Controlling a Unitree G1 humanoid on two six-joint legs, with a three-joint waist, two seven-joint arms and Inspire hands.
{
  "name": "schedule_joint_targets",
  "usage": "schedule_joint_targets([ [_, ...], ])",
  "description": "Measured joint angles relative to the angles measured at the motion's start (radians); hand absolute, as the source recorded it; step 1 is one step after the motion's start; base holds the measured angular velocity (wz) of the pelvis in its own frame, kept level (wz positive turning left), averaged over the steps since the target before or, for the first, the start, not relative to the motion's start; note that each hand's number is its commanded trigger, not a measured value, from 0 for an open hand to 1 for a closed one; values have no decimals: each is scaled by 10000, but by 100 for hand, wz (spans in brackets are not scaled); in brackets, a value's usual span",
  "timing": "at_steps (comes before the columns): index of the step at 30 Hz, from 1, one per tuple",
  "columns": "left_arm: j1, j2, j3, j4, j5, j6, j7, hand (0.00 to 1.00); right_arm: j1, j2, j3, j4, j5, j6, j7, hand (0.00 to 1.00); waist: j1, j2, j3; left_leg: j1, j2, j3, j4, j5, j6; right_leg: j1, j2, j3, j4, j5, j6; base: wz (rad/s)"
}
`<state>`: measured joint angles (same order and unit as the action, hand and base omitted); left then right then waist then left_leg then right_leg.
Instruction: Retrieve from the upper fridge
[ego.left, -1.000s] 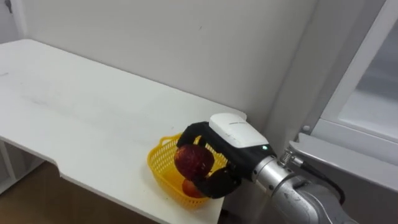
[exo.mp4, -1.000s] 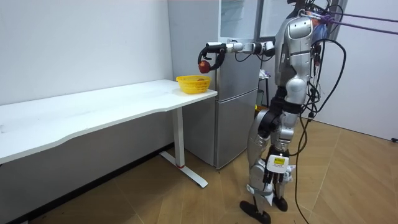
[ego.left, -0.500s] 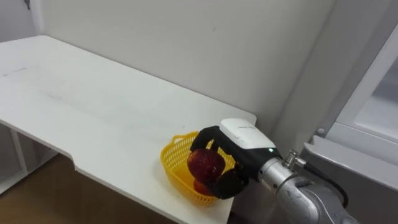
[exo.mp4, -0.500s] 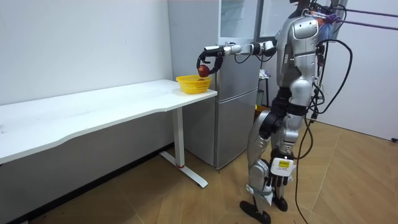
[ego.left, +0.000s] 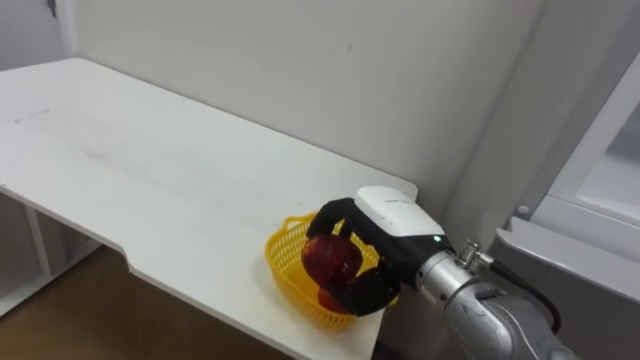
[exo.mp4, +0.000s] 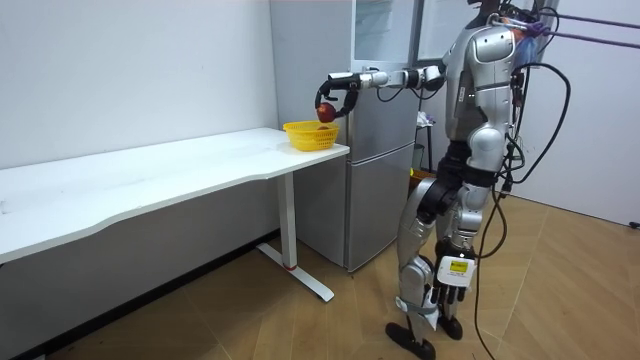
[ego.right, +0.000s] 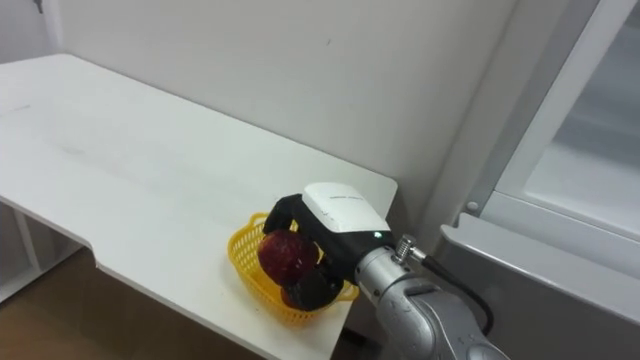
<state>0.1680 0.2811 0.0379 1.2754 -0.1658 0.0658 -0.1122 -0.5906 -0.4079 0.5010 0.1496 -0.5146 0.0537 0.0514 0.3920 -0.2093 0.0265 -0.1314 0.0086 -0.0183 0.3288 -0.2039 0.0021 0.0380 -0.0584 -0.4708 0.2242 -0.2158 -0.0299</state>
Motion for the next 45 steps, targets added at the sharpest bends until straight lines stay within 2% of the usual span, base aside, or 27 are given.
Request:
schedule_joint_targets([
  [2, 9, 0, 0, -5, 2, 0, 14, 0, 0, 0, 0, -1, 25, -1, -71, 0, 10, 18, -11, 10, 1, 0, 0, 0, 0, 8, 0, 0, 3, 0, 0, 0],
  [16, 33, -2, 8, -37, 9, 10, 8, 0, 0, 3, 1, 166, 75, 6, -277, 0, 31, 9, -34, 25, -3, 0, -7, 1, 0, 4, -4, 4, -8, 0, 1, 0],
  [21, 41, -26, 232, -79, 12, 34, 5, 0, 0, 1, 0, 172, 90, 27, -283, 0, 97, -17, -54, -3, -6, 0, 0, 1, 0, 11, -4, -1, -10, -2, 3, 0],
  [32, 49, -24, 236, -87, 9, 141, 11, 0, 1, 2, 0, 339, 159, 21, -283, 0, 187, -11, -49, 41, -13, -7, 3, -2, 5, 63, -12, -12, -16, -8, 14, 0],
  [45, 79, -30, 178, -41, 7, 143, 190, 0, 0, 0, -68, 335, 438, -122, -688, 0, -48, 41, -36, 50, -26, -13, -16, -7, 13, 104, -17, -14, -38, -15, 25, 0],
])
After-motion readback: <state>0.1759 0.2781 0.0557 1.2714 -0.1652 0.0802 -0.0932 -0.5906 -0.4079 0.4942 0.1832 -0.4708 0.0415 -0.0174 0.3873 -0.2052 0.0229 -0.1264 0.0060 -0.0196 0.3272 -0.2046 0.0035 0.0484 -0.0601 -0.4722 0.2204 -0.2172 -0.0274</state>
